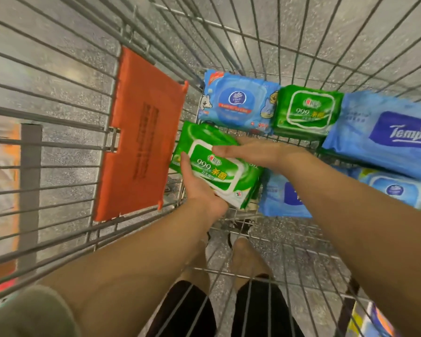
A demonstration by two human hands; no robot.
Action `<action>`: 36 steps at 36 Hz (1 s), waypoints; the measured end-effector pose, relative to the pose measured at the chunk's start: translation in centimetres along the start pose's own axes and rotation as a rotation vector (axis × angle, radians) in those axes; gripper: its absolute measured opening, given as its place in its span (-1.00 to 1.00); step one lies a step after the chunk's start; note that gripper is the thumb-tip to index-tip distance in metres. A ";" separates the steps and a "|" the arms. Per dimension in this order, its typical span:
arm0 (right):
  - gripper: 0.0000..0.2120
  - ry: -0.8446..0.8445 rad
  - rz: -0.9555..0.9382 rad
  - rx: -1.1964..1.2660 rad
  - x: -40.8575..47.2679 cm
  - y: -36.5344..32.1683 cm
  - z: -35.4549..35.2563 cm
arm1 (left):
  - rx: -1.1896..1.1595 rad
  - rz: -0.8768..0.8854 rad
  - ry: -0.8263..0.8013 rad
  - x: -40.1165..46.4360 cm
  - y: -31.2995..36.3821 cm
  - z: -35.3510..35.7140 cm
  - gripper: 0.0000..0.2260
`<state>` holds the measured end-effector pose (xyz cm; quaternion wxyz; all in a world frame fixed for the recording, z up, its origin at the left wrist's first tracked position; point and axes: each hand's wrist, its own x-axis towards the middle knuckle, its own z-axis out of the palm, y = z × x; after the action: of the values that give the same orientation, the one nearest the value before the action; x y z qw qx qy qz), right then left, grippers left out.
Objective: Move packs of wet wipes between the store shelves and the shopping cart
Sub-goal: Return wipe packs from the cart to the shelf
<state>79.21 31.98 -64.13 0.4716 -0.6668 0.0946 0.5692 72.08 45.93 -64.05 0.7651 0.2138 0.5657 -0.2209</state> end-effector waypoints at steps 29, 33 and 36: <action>0.03 0.357 -0.222 0.814 -24.3 -3.5 5.7 | 0.470 -0.029 -0.337 -24.7 -1.2 8.2 -0.49; -0.12 0.365 -0.284 0.832 -28.9 -3.9 6.0 | 0.604 0.027 -0.357 -29.2 -2.0 9.0 -0.60; -0.33 0.427 -0.325 0.856 -32.2 -3.7 7.0 | 0.642 0.042 -0.419 -32.0 -2.3 9.0 -0.62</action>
<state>66.22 25.84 -34.23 0.7553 -0.5214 0.3088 0.2497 69.30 41.90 -31.12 0.7626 0.4044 0.2945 -0.4102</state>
